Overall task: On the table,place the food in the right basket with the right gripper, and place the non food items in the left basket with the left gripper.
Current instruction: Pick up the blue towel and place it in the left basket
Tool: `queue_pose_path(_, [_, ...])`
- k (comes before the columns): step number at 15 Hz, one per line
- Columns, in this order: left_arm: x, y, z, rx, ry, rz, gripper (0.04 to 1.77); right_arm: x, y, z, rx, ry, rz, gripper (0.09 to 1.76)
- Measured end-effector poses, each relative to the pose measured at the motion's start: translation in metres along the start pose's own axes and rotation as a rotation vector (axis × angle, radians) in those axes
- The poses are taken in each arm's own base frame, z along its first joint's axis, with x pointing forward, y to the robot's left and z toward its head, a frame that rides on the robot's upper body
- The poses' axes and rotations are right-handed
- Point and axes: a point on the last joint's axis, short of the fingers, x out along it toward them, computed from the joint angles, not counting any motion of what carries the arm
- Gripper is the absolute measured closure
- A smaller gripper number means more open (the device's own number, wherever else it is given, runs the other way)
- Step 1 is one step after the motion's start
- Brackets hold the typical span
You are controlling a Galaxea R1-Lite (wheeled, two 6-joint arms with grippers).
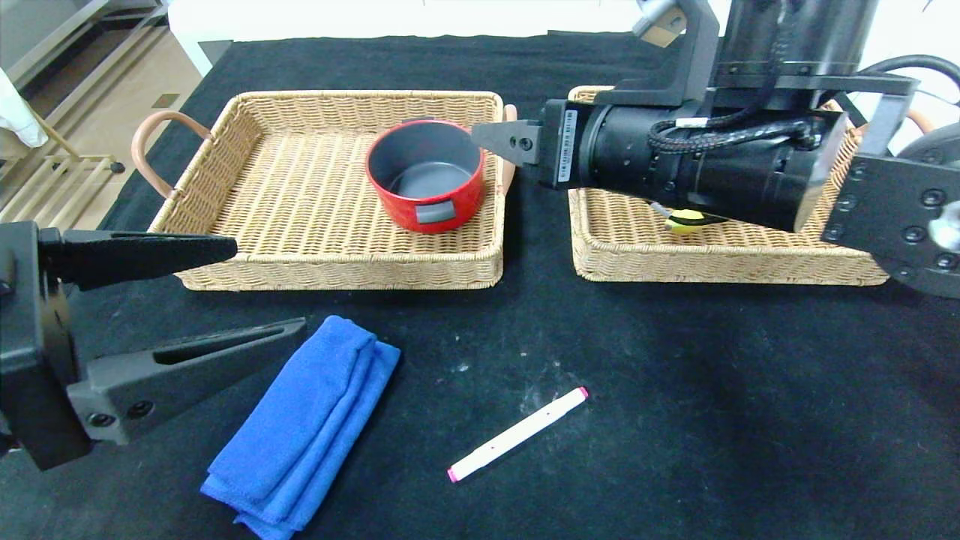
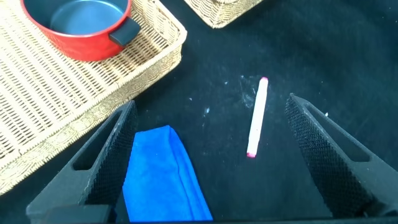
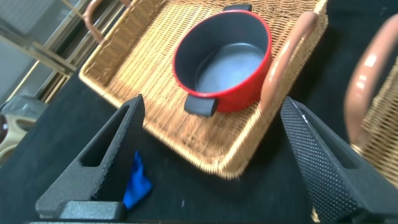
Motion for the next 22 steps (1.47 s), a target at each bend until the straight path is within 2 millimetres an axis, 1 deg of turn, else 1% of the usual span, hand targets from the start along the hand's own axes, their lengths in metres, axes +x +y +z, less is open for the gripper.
queue_pose_path(4, [0.002,0.000,-0.001,-0.003,0.007,0.003,0.09,-0.042,-0.008,0.001,-0.054,0.034,0.019,0.20])
queue_pose_path(6, [0.003,0.001,-0.002,-0.004,0.013,0.000,0.09,-0.067,-0.014,-0.002,-0.065,0.053,0.037,0.18])
queue_pose_path(9, [0.004,0.001,-0.003,-0.005,0.020,-0.001,0.09,-0.105,-0.027,-0.007,-0.073,0.074,0.057,0.17])
queue_pose_path(13, [0.004,0.001,-0.003,-0.003,0.019,0.002,0.09,-0.146,-0.042,-0.013,-0.070,0.079,0.023,0.16])
queue_pose_path(15, [0.003,0.001,-0.002,-0.002,0.016,0.004,0.09,-0.160,-0.047,-0.012,-0.071,0.067,-0.014,0.15])
queue_pose_path(18, [0.003,0.001,-0.002,-0.001,0.016,0.005,0.09,-0.176,-0.053,-0.014,-0.060,0.093,-0.085,0.15])
queue_pose_path(20, [0.003,0.001,-0.002,-0.001,0.018,0.004,0.09,-0.184,-0.058,-0.015,-0.061,0.092,-0.161,0.15])
queue_pose_path(22, [0.003,0.001,-0.002,-0.002,0.020,0.006,0.09,-0.190,-0.062,-0.017,-0.111,0.098,-0.246,0.15])
